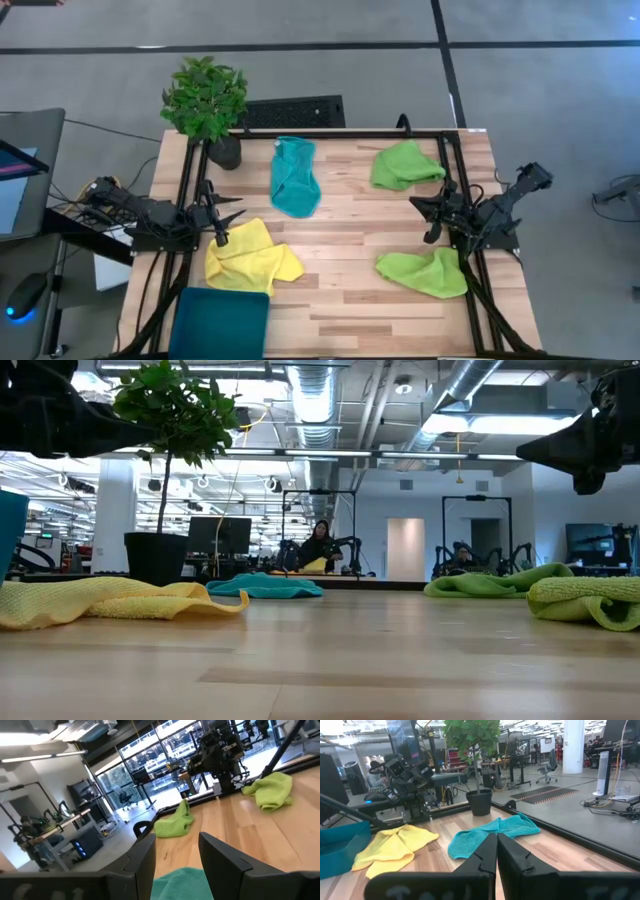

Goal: Fold microfiber towels
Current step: Fold the blue microfiber towel

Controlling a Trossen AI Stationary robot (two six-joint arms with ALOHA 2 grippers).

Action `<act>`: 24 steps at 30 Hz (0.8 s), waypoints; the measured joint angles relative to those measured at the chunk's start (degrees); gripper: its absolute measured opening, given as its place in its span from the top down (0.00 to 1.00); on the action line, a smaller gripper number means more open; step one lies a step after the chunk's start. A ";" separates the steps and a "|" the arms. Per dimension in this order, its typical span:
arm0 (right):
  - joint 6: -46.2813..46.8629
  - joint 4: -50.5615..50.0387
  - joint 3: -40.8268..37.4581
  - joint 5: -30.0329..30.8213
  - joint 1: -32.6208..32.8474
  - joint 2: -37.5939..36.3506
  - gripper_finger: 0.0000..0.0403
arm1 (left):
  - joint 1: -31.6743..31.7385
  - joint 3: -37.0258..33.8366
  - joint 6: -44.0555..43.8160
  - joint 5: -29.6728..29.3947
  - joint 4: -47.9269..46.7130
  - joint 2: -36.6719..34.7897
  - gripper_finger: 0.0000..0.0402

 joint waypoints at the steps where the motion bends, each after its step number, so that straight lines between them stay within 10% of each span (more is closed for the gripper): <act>1: -0.01 0.00 -0.01 0.00 0.00 -0.01 0.91 | 0.00 0.00 -0.93 0.01 0.00 0.00 0.65; 14: -0.01 0.00 0.00 0.00 0.00 0.01 0.91 | 0.07 7.32 -8.43 0.78 -6.37 1.80 0.65; 24: 0.01 0.00 0.00 0.00 0.00 0.00 0.91 | 2.45 16.27 -13.99 -3.72 -9.57 22.84 0.65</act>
